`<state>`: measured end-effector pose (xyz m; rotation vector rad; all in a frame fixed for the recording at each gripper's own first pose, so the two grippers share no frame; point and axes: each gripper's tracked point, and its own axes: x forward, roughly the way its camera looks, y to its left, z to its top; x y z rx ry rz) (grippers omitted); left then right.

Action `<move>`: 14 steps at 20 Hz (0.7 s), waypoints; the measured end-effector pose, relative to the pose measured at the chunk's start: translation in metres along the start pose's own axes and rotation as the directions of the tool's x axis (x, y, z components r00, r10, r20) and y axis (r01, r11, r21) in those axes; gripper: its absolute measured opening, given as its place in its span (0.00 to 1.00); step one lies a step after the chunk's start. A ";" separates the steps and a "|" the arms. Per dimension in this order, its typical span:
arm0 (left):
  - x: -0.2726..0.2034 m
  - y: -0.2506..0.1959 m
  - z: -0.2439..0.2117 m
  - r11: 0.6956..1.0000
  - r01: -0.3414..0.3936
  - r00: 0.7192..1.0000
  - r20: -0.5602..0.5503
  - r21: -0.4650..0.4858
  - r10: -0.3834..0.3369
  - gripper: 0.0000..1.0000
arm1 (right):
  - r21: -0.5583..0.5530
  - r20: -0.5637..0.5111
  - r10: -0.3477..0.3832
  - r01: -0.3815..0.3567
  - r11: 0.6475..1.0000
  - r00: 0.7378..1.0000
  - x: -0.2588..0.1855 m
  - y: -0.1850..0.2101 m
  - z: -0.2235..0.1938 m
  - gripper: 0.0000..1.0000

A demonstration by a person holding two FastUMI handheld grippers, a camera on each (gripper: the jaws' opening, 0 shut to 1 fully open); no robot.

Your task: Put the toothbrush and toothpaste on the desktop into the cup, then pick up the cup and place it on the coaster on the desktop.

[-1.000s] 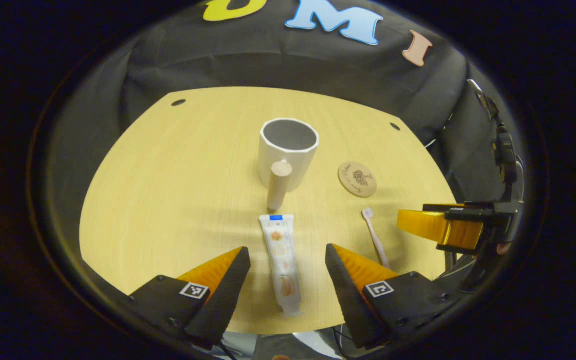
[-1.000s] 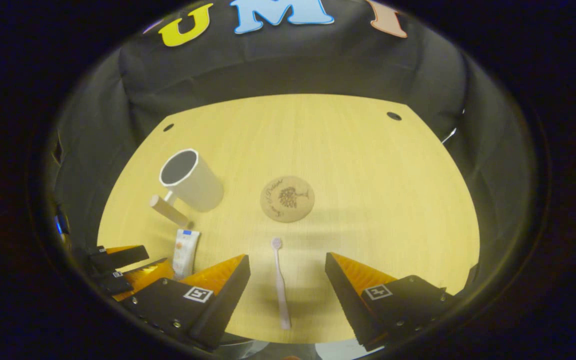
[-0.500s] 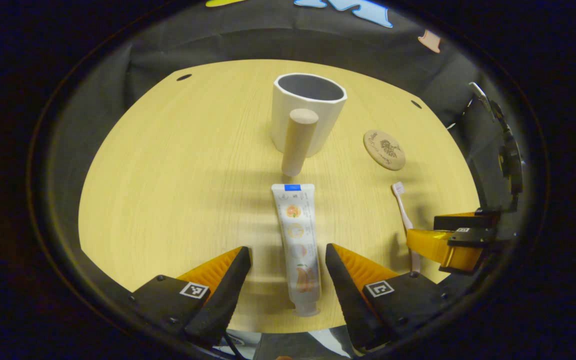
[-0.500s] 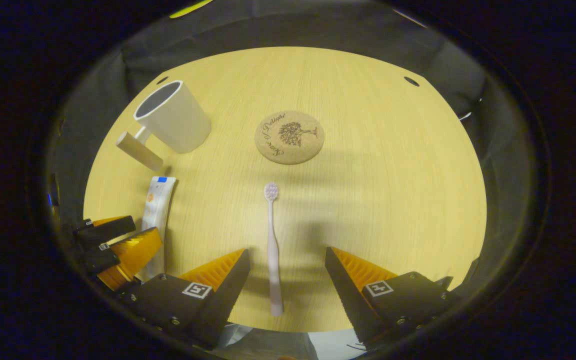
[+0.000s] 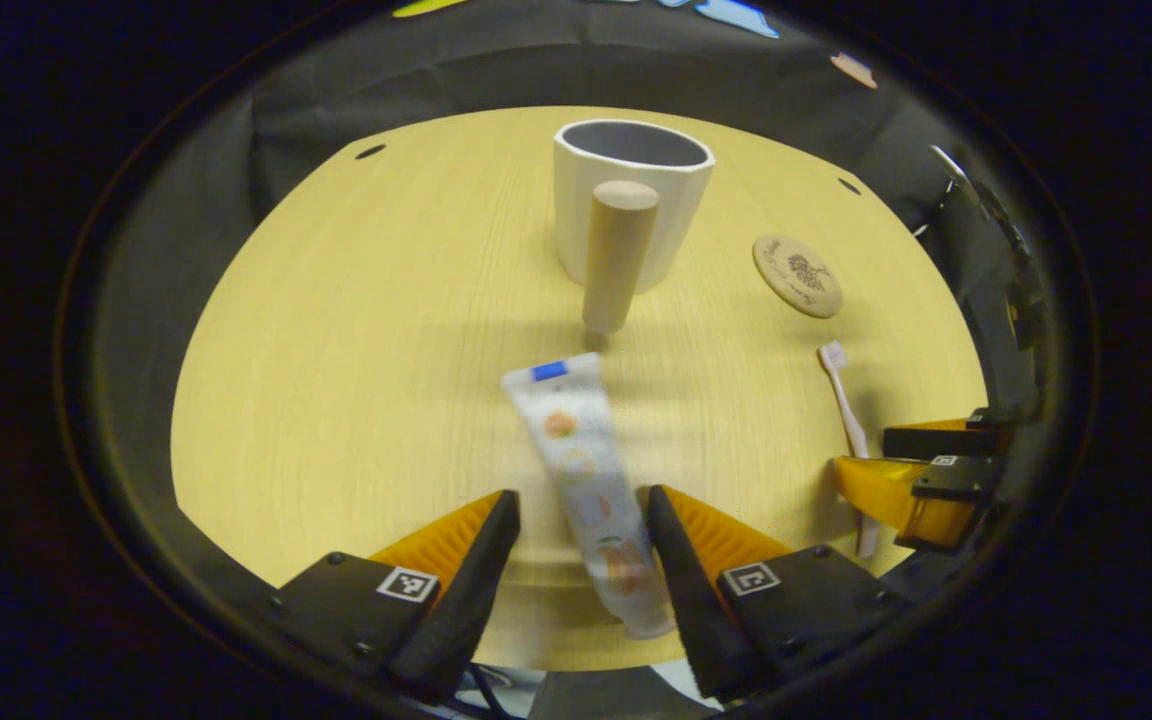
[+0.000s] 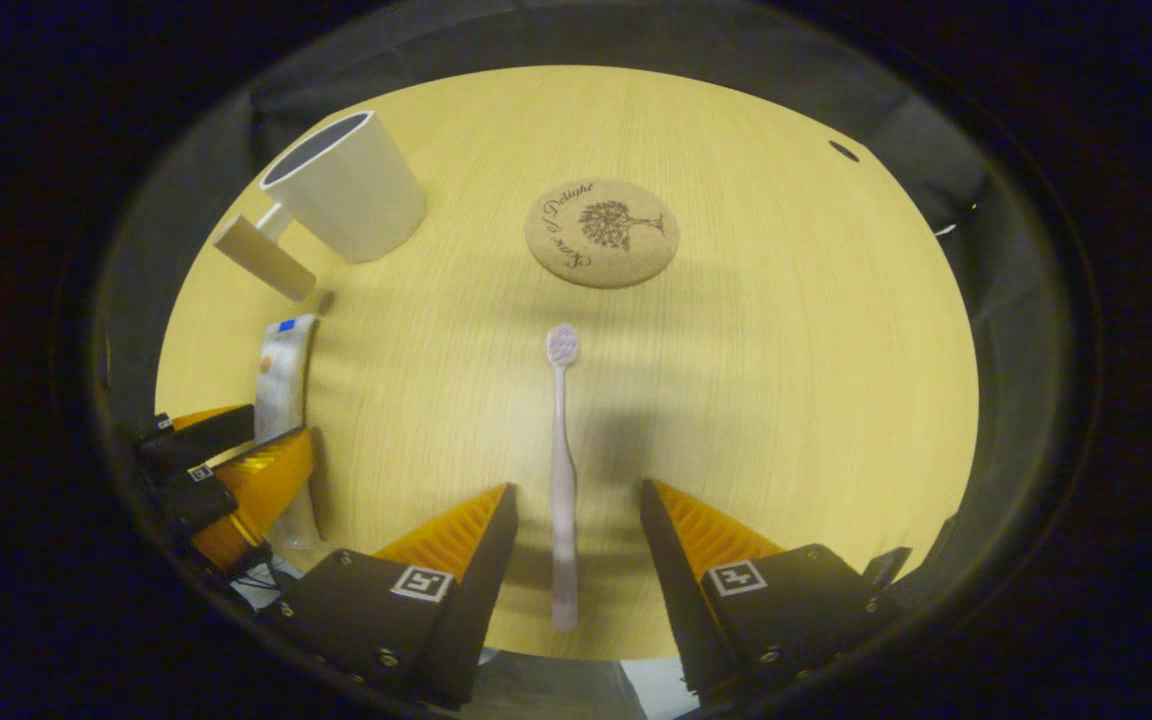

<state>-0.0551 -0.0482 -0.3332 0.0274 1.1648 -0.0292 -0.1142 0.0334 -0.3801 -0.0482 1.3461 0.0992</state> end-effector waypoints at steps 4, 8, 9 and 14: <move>0.005 -0.003 0.006 1.000 0.007 1.000 0.016 0.013 -0.007 0.43 | 0.073 -0.006 0.011 -0.010 0.997 1.000 0.001 0.000 0.002 0.18; 0.004 -0.004 0.008 0.999 0.022 1.000 0.002 -0.036 -0.022 0.24 | 0.128 -0.012 0.035 -0.033 0.991 0.999 -0.001 -0.001 0.006 0.03; 0.004 -0.005 0.011 0.998 0.034 0.999 0.014 -0.049 -0.034 0.25 | 0.140 -0.007 0.042 -0.040 0.989 0.999 -0.002 -0.002 0.009 0.03; -0.007 0.000 0.018 0.992 0.074 0.997 0.039 -0.106 -0.070 0.25 | 0.170 0.000 0.063 -0.062 0.984 0.998 -0.001 -0.004 0.008 0.02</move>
